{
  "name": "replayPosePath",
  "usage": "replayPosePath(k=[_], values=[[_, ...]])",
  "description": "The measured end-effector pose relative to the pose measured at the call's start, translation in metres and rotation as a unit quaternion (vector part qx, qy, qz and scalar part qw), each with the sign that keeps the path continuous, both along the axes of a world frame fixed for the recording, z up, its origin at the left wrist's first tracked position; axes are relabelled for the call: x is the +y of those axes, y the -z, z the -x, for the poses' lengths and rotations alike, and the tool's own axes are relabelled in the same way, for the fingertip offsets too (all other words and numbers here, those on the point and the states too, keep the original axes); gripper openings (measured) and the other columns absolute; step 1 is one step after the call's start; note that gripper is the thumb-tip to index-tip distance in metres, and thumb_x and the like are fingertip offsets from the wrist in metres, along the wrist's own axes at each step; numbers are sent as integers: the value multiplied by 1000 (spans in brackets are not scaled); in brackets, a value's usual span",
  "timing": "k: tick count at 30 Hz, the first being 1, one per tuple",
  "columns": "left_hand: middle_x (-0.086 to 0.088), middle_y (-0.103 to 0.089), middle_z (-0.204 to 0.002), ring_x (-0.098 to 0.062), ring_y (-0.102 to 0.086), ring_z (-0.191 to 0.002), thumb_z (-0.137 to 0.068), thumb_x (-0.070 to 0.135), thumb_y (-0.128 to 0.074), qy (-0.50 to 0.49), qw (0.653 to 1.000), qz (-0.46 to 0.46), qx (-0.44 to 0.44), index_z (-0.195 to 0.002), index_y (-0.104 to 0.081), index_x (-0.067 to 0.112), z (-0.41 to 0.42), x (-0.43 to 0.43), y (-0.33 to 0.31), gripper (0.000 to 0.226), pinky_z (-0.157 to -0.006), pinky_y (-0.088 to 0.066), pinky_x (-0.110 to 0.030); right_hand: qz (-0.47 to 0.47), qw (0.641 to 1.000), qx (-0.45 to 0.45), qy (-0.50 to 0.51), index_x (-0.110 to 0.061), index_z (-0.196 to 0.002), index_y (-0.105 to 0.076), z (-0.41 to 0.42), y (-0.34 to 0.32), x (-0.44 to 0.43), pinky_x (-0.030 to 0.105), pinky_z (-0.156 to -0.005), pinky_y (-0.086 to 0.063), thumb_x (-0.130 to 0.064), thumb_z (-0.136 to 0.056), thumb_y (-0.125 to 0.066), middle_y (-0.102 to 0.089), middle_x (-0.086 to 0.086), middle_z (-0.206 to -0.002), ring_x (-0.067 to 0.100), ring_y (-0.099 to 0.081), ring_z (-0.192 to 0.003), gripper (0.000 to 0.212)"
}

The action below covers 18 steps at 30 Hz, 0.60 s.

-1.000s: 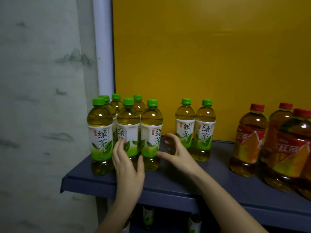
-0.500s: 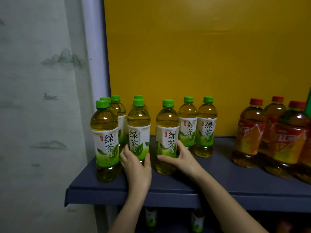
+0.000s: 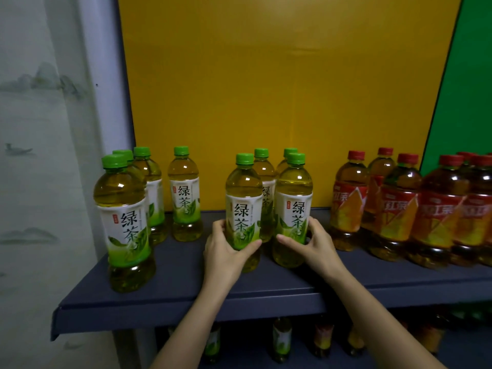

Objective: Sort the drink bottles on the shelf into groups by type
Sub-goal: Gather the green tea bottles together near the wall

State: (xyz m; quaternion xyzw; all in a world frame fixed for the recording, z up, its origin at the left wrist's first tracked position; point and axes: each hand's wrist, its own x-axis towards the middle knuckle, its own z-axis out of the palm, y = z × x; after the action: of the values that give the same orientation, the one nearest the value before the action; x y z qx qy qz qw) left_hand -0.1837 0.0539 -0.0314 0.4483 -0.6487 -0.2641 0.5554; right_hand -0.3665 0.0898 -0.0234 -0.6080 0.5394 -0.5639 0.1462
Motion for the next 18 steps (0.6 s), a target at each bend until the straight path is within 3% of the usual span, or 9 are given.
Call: replayPosePath(k=[6, 11, 14, 18], values=[[-3, -64, -114, -20, -58, -107, -55, 37, -85, 32, 999, 5, -32, -110, -53, 18, 19, -7, -2, 67, -89, -51, -42, 5, 1000, -17, 21, -28, -117, -43, 19, 2, -3, 11, -77, -47, -24, -69, -79, -54, -9, -112, 1, -53, -102, 61], [-3, -64, -112, -20, -59, -104, -53, 42, -85, 20, 998, 20, -53, -106, -53, 18, 29, -11, -3, 67, -86, -52, -41, 6, 999, 9, 30, -28, -119, -43, 22, 5, -9, 27, -92, -47, -29, -72, -76, -54, -3, -120, 10, -51, -112, 58], [-4, -63, -113, -21, -58, -106, -54, 46, -83, 6, 997, 35, -71, -108, -52, 15, 34, -13, -2, 70, -86, -50, -38, 1, 998, 53, 21, -26, -127, -41, 20, 8, -11, 27, -97, -42, -35, -80, -67, -48, -4, -121, 9, -45, -117, 54], [-6, -59, -113, -22, -54, -108, -57, 47, -81, -11, 992, 55, -115, -108, -49, 10, 41, -14, -2, 71, -85, -44, -33, -39, 999, 23, -12, -22, -134, -30, 19, 9, -12, 32, -103, -40, -37, -83, -62, -41, -5, -128, 8, -41, -122, 62]])
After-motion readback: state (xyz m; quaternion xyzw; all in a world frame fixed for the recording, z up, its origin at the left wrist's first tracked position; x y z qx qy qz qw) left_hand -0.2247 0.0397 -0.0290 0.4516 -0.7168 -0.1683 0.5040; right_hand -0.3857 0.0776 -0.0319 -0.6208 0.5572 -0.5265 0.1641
